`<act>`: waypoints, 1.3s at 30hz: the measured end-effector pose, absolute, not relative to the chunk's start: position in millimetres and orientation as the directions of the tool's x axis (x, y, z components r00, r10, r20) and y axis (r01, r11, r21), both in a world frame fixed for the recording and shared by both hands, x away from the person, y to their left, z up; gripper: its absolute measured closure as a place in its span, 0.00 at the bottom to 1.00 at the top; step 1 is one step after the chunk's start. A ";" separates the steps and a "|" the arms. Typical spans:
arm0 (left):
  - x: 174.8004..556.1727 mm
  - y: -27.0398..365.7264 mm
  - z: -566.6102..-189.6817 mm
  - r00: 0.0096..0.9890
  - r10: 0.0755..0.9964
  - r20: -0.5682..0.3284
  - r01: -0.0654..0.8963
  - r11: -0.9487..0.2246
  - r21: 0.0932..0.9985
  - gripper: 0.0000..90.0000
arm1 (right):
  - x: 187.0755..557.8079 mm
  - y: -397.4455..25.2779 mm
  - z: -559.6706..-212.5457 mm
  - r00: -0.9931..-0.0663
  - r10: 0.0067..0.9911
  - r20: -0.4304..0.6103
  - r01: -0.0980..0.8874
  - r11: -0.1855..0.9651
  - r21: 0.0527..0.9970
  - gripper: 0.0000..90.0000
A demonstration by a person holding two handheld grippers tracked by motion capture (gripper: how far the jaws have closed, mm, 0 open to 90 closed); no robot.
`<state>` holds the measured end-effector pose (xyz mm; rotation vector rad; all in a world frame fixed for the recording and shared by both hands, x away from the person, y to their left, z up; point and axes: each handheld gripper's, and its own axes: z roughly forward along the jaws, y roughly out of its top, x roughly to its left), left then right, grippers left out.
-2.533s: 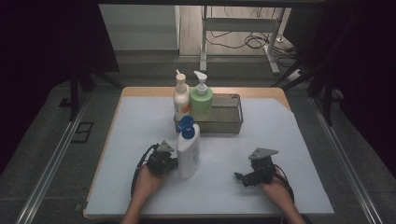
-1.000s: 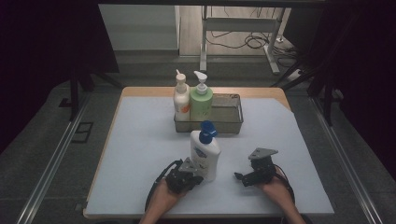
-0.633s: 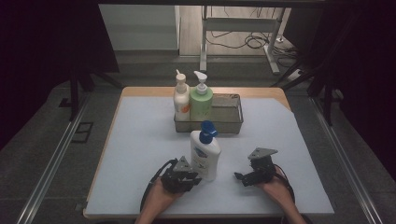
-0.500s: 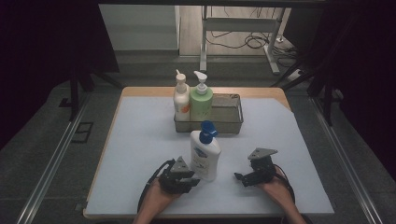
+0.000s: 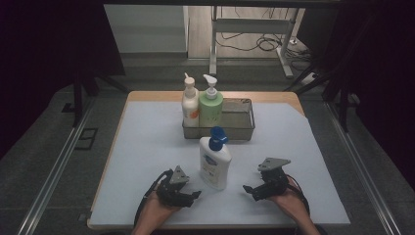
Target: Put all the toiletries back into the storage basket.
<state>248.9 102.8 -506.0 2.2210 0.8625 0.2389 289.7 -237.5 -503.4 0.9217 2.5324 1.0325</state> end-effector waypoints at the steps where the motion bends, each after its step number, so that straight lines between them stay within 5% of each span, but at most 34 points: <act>1: 248.4 104.0 -506.2 0.754 0.652 -0.083 0.514 -0.507 0.693 0.33 | 288.9 -236.9 -501.4 -0.774 0.633 -0.001 0.454 0.556 0.697 0.00; 13: 237.9 125.3 -511.8 0.690 0.722 -0.050 0.547 -0.475 0.689 0.15 | 283.1 -227.5 -484.8 -0.806 0.592 0.002 0.413 0.559 0.719 0.00; 39: 239.0 153.3 -521.6 0.594 0.805 -0.008 0.588 -0.427 0.687 0.14 | 283.3 -194.4 -443.5 -0.831 0.553 0.059 0.393 0.509 0.766 0.00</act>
